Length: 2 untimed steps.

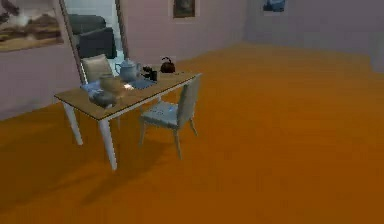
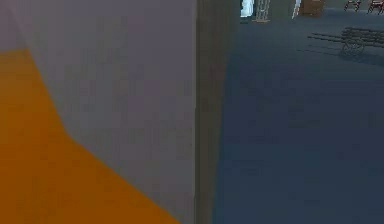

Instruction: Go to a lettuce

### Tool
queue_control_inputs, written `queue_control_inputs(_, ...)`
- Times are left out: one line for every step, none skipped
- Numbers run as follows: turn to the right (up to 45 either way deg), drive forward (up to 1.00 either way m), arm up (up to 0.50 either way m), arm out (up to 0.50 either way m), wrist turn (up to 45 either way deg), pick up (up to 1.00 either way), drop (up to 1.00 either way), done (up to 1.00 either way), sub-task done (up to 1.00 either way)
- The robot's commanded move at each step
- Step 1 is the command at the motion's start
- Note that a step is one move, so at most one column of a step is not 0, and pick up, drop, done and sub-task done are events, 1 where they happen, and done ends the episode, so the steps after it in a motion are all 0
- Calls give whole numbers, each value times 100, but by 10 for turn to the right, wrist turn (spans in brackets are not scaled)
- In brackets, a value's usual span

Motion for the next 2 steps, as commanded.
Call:
queue_control_inputs(360,0,0,0,0,0,0,0,0)
queue_control_inputs(0,100,0,0,0,0,0,0,0)
